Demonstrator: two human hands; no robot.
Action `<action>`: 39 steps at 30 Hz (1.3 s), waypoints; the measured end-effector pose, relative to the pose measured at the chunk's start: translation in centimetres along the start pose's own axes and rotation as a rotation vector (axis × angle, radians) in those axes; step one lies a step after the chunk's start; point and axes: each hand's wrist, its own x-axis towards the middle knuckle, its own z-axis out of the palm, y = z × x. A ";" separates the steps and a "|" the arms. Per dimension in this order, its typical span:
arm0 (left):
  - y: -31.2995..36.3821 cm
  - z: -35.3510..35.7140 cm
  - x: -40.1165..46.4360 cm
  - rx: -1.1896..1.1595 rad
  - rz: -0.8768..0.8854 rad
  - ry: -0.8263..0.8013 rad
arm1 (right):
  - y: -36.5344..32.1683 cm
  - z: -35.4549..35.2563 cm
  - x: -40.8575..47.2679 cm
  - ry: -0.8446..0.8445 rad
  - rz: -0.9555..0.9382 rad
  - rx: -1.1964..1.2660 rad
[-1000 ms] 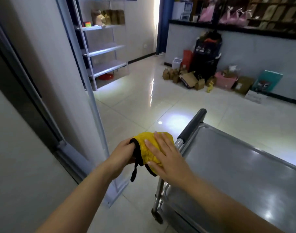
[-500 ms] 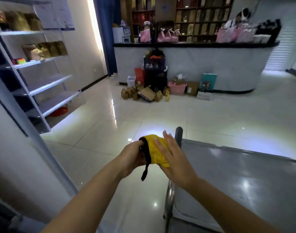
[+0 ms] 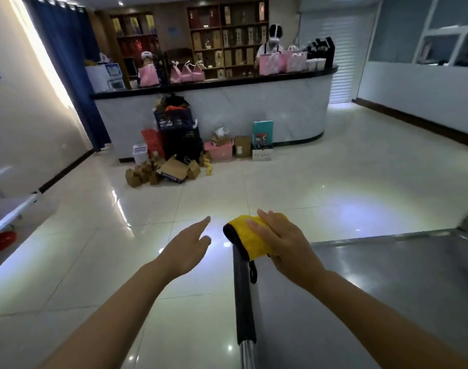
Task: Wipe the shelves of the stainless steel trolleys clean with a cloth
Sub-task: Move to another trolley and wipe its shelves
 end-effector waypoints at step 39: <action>-11.8 3.7 39.3 0.568 0.942 -0.369 | 12.4 15.2 7.4 -0.078 0.858 -0.178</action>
